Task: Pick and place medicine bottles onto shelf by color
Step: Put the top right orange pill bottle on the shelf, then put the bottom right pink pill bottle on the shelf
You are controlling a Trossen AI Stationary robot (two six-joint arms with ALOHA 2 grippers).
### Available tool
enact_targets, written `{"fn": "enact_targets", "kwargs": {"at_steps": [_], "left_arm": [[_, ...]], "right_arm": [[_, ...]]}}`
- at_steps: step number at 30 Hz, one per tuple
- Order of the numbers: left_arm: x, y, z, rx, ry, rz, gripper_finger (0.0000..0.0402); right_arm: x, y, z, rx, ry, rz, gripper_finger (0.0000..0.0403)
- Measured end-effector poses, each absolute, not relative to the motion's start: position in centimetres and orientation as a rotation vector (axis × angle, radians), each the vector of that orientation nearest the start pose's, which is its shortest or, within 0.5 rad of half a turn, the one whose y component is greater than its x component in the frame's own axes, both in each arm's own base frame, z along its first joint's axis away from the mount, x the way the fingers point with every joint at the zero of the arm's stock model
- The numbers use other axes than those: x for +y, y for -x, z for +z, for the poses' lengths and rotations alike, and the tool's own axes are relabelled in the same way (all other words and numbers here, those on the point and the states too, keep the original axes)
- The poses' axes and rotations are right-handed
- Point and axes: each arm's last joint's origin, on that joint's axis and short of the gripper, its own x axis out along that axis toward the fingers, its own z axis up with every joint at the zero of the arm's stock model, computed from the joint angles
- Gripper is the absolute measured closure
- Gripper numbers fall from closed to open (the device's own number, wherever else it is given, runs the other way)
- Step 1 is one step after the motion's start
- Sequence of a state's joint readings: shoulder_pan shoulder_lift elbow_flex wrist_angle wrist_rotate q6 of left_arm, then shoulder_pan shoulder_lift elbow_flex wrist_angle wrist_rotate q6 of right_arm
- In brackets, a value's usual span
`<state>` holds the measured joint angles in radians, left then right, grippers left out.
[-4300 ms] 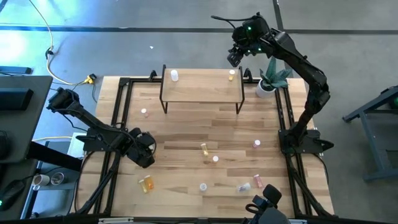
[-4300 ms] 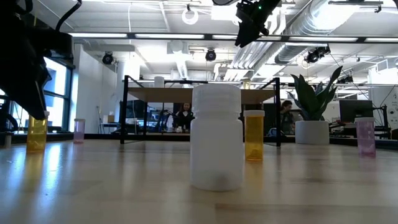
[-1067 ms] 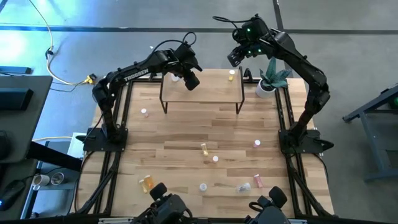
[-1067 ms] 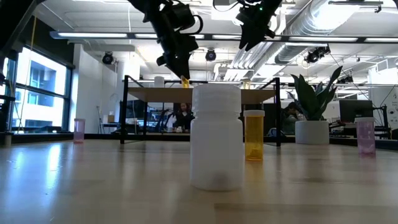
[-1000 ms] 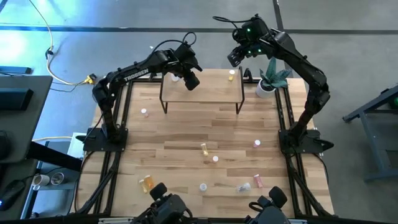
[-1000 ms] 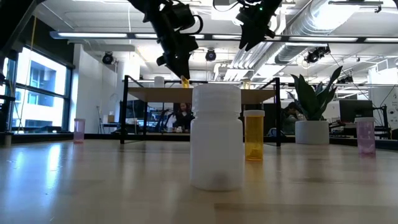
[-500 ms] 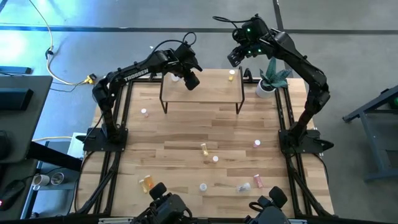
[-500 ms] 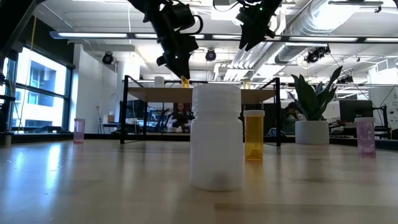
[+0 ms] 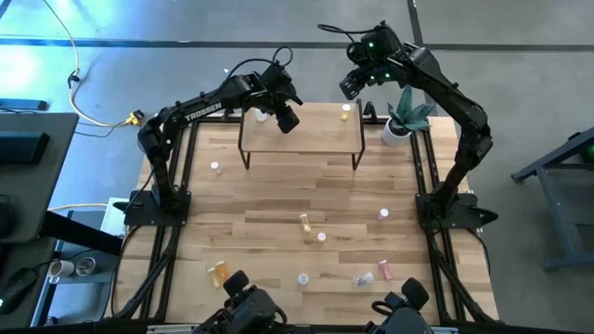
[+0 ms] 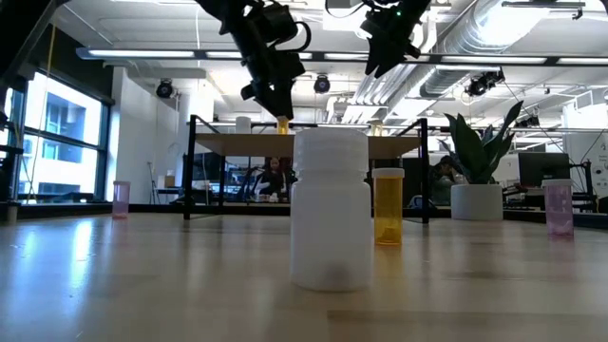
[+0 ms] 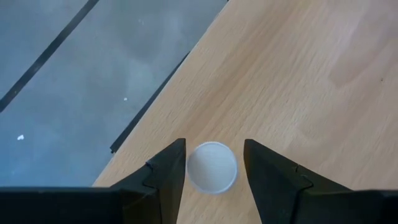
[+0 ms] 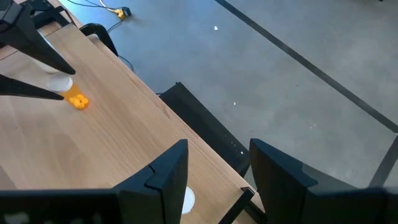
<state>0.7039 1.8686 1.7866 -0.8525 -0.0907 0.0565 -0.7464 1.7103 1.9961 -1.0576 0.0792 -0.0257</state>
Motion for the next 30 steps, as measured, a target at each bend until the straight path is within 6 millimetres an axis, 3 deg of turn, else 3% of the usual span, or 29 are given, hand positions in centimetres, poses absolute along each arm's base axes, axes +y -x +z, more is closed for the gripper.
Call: {"fn": "enact_targets", "kwargs": {"at_steps": [11,22,30], "left_arm": [[26.4,-30.5,32.4,0.915,0.235,0.712,0.0247],[25.3,-29.2,38.2,0.897,0.228,0.717,0.0247],[23.2,-26.9,41.8,0.921,0.239,0.706,0.0247]], "right_arm": [[-23.5,-25.1,42.4,0.762,-0.229,-0.77,0.024],[-23.1,-24.7,42.3,0.811,-0.228,-0.755,0.024],[-21.3,-22.9,44.1,0.799,-0.186,-0.685,0.024]]}}
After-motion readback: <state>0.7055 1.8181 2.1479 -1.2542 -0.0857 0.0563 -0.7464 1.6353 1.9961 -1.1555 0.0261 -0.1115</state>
